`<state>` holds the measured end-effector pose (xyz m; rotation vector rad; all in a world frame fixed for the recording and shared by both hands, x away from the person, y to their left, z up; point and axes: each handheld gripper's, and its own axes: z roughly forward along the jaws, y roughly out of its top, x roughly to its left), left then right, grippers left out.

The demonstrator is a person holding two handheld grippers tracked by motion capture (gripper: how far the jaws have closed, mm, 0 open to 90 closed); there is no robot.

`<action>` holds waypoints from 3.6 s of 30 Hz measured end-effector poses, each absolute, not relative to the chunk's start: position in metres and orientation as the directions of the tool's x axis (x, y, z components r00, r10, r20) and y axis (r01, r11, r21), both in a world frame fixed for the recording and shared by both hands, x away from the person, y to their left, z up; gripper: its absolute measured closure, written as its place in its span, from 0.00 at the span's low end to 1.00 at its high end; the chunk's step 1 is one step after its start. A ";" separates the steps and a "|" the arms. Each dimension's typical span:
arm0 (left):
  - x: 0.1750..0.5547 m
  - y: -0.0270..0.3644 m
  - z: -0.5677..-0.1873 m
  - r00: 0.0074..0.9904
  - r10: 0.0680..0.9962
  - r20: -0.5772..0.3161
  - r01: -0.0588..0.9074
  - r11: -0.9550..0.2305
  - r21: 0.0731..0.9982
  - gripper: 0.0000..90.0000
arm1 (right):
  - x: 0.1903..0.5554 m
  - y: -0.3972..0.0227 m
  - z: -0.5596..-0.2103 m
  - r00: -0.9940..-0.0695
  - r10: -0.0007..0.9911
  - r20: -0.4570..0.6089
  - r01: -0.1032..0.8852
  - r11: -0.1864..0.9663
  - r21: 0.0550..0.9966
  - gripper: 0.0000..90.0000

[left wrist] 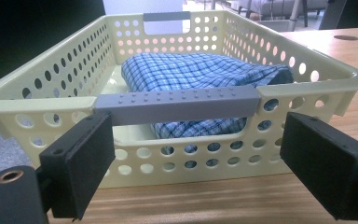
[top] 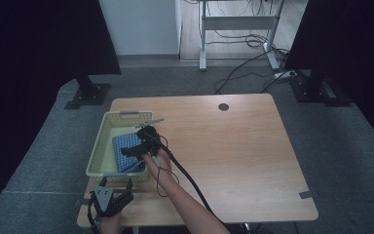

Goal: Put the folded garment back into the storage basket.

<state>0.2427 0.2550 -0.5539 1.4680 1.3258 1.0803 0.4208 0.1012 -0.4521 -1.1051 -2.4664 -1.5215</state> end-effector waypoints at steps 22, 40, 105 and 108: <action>0.242 0.255 -0.554 0.055 0.997 0.055 0.251 -0.067 0.966 0.11 | 0.410 0.061 -0.444 -0.753 0.563 0.339 0.550 0.257 0.795 0.02; 0.243 0.254 -0.554 0.048 0.997 0.056 0.257 -0.067 0.964 0.11 | 0.398 0.004 -0.438 -0.725 0.622 0.296 0.542 0.249 0.803 0.03; 0.242 0.255 -0.554 0.030 0.998 0.053 0.250 -0.058 0.966 0.11 | 0.310 -0.257 -0.494 -0.487 0.846 0.219 0.493 0.059 0.868 0.02; 0.242 0.254 -0.554 0.029 0.998 0.056 0.250 -0.061 0.966 0.11 | 0.308 -0.264 -0.503 -0.474 0.852 0.221 0.504 0.057 0.862 0.02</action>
